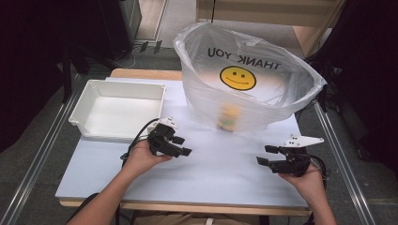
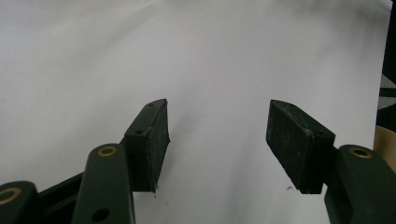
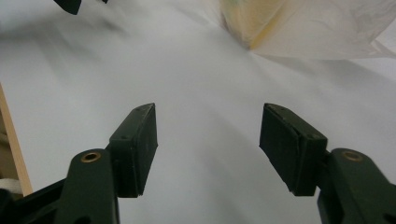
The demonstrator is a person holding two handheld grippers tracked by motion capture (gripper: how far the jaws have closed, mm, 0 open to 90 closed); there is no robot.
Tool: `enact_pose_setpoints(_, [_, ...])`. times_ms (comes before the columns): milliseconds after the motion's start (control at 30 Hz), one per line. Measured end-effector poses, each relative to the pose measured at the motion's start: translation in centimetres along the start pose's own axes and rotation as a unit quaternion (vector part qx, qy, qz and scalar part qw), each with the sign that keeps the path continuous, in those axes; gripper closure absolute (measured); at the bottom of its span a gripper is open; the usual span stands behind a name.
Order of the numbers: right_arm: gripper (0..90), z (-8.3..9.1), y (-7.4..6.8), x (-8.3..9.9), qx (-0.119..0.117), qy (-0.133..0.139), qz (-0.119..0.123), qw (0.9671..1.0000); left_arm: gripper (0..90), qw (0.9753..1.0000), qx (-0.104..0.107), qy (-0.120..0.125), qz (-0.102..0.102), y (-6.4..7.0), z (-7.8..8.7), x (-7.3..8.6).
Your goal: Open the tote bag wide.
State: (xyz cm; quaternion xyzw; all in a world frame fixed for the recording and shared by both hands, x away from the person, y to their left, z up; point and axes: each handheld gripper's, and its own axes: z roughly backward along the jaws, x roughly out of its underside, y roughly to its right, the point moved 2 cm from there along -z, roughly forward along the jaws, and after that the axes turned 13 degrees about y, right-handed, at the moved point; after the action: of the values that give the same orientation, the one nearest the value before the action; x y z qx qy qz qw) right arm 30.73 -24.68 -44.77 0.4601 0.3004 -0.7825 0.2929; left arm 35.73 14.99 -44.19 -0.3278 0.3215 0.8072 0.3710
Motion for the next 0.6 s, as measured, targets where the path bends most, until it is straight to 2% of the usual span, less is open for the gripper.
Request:
enact_pose_setpoints(133, [41.1, 0.13, 0.13, -0.03, 0.006, 0.000, -0.005, 1.0000, 42.6, 1.0000, 0.002, -0.003, 0.001, 0.01, -0.02, 0.03])
enact_pose_setpoints(267, [43.4, 0.26, 0.09, -0.07, 0.007, 0.002, -0.005, 1.0000, 45.2, 0.9999, 0.001, -0.007, -0.009, 0.14, -0.06, 0.12])
enact_pose_setpoints(333, [43.3, 0.31, 0.13, -0.05, 0.016, 0.002, -0.001, 0.9999, 44.8, 0.9999, 0.000, -0.006, -0.009, 0.14, -0.08, 0.12])
enact_pose_setpoints(467, [44.5, 0.50, 0.38, 0.00, 0.022, -0.002, -0.011, 0.9997, 44.2, 1.0000, 0.000, -0.003, -0.004, 0.06, -0.01, 0.06])
enact_pose_setpoints(600, [44.5, 0.50, 0.42, 0.00, 0.024, 0.001, -0.009, 0.9997, 44.5, 1.0000, -0.002, 0.004, 0.001, 0.01, 0.05, -0.01])
